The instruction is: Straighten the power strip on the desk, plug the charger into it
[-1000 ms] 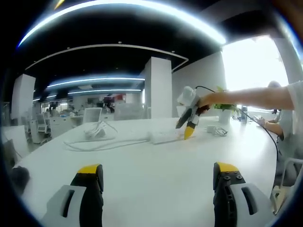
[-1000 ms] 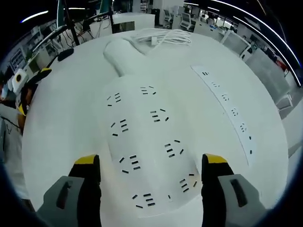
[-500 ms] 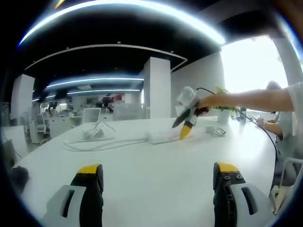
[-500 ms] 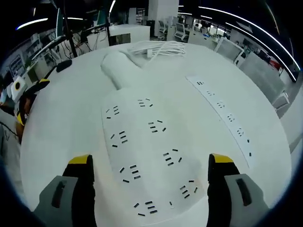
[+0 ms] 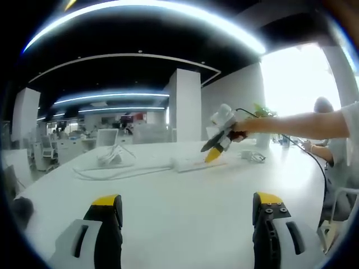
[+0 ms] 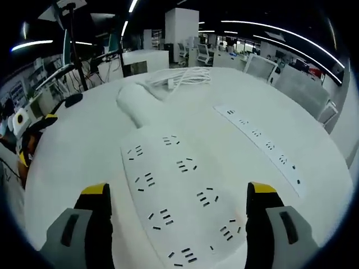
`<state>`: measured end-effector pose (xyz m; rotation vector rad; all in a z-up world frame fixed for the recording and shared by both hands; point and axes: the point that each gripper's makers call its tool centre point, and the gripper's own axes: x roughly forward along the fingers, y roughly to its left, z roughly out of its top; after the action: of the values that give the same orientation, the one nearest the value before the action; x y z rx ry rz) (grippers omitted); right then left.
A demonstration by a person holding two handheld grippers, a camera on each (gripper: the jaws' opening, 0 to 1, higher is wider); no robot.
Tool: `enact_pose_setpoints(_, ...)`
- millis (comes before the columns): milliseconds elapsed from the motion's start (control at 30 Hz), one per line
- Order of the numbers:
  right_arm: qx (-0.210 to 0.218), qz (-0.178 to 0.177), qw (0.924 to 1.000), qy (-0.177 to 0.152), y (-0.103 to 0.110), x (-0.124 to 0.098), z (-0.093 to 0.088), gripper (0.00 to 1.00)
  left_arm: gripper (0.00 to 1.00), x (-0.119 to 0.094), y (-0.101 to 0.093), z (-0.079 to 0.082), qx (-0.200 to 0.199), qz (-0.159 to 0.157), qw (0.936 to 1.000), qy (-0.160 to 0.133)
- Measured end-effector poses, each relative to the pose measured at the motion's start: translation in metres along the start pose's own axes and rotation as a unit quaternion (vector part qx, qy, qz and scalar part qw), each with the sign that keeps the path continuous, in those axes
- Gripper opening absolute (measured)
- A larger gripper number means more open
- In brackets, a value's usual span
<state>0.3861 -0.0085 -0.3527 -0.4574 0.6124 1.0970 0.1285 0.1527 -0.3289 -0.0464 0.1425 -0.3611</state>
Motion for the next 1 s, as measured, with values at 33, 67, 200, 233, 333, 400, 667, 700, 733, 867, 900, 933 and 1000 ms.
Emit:
enact_pose_setpoints(33,0.002,-0.001,1.0,-0.008,0.0,-0.001,0.002,1.0,0.99,0.0,0.0,0.0,0.0,0.0,1.0,0.0)
enact_pose_setpoints(67,0.005,-0.002,0.9999,-0.015,0.001,-0.001,0.004,1.0,0.99,0.0,0.0,0.0,0.0,0.0,1.0,0.0)
enact_pose_setpoints(200,0.01,-0.006,0.9995,-0.028,0.005,-0.003,0.004,1.0,0.99,0.0,0.0,-0.001,0.0,-0.001,1.0,0.001)
enact_pose_setpoints(233,0.011,-0.008,0.9994,-0.032,0.005,-0.003,0.004,1.0,0.99,0.0,-0.001,-0.001,-0.001,-0.002,1.0,0.0)
enact_pose_setpoints(333,0.013,-0.018,0.9986,-0.049,0.007,-0.006,0.006,1.0,0.99,-0.001,-0.002,-0.001,-0.001,-0.003,1.0,-0.002)
enact_pose_setpoints(400,0.014,-0.022,0.998,-0.057,0.007,-0.007,0.008,1.0,0.99,-0.001,-0.002,-0.001,-0.001,-0.003,1.0,-0.002)
enact_pose_setpoints(667,0.019,-0.034,0.9953,-0.089,0.005,-0.014,0.021,1.0,0.99,-0.003,-0.005,-0.003,-0.001,-0.005,1.0,-0.001)
enact_pose_setpoints(700,0.018,-0.037,0.995,-0.091,0.006,-0.015,0.021,1.0,0.99,-0.003,-0.005,-0.003,-0.001,-0.005,1.0,-0.001)
enact_pose_setpoints(733,0.018,-0.043,0.9942,-0.097,0.005,-0.016,0.024,1.0,0.99,-0.003,-0.005,-0.002,-0.001,-0.005,1.0,-0.001)
enact_pose_setpoints(867,0.024,-0.059,0.9921,-0.108,-0.001,-0.022,0.029,1.0,0.99,-0.003,-0.006,-0.001,0.0,-0.006,1.0,-0.002)
enact_pose_setpoints(900,0.026,-0.061,0.9917,-0.11,-0.002,-0.024,0.029,1.0,0.99,-0.003,-0.006,-0.001,0.0,-0.006,1.0,-0.002)
enact_pose_setpoints(933,0.028,-0.062,0.9913,-0.112,-0.002,-0.026,0.03,1.0,0.99,-0.003,-0.006,0.0,0.0,-0.006,1.0,-0.003)
enact_pose_setpoints(1000,0.03,-0.065,0.9906,-0.116,0.0,-0.029,0.031,1.0,0.99,-0.003,-0.006,0.0,0.0,-0.006,1.0,-0.003)
